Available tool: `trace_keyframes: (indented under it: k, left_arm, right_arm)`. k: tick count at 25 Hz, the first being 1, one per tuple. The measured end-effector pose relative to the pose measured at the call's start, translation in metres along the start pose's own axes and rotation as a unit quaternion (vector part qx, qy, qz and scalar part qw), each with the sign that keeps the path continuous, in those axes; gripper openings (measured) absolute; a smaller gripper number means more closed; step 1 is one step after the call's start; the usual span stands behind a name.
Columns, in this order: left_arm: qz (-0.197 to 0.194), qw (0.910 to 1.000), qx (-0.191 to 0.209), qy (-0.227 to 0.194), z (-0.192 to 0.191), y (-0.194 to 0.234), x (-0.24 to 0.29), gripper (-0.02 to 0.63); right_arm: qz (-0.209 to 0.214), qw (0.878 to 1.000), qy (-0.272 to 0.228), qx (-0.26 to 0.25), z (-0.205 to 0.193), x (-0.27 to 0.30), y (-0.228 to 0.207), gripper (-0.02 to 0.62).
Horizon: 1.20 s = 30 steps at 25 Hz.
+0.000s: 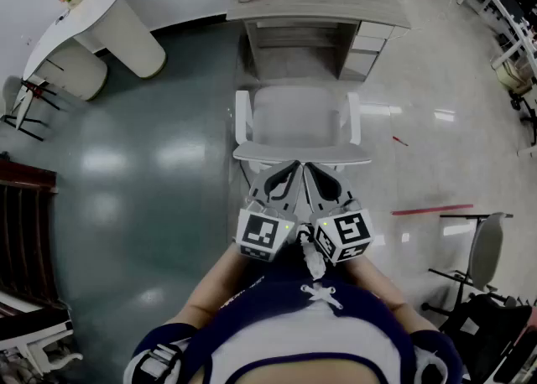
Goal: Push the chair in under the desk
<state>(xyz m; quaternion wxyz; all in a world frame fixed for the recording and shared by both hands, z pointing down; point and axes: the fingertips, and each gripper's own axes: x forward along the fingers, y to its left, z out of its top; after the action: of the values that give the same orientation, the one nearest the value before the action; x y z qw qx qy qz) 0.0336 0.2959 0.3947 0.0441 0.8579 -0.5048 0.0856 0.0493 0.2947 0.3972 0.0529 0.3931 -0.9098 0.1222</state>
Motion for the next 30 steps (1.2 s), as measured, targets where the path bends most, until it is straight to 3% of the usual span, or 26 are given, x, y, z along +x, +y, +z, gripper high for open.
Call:
trace_keyframes:
  k: [8, 12, 16, 20, 22, 25, 30]
  left_arm:
    - [0.014, 0.9997, 0.016, 0.012, -0.008, -0.012, 0.014, 0.008]
    - [0.037, 0.9988, 0.023, 0.021, -0.017, -0.014, 0.018, 0.009]
    - [0.058, 0.9951, 0.066, 0.046, -0.030, -0.008, 0.020, 0.009]
    - [0.042, 0.9889, 0.091, 0.110, -0.059, -0.002, 0.018, 0.011]
    - [0.030, 0.9868, 0.090, 0.132, -0.070, 0.002, 0.017, 0.031]
    - [0.014, 0.9808, 0.098, 0.168, -0.086, 0.008, 0.019, 0.115]
    - [-0.014, 0.9572, 0.173, 0.231, -0.121, 0.014, 0.028, 0.170]
  right_arm:
    - [0.022, 0.999, 0.004, -0.033, -0.005, -0.007, -0.019, 0.011]
    - [0.050, 0.993, 0.013, -0.105, -0.012, -0.016, -0.031, 0.011]
    - [0.070, 0.972, 0.048, -0.219, -0.033, -0.024, -0.043, 0.012]
    - [0.067, 0.942, 0.091, -0.317, -0.058, -0.028, -0.053, 0.012]
    - [0.069, 0.935, 0.100, -0.334, -0.069, -0.026, -0.055, 0.012]
    - [0.081, 0.925, 0.131, -0.348, -0.086, -0.020, -0.059, 0.012]
    - [0.103, 0.906, 0.198, -0.360, -0.124, -0.007, -0.069, 0.016]
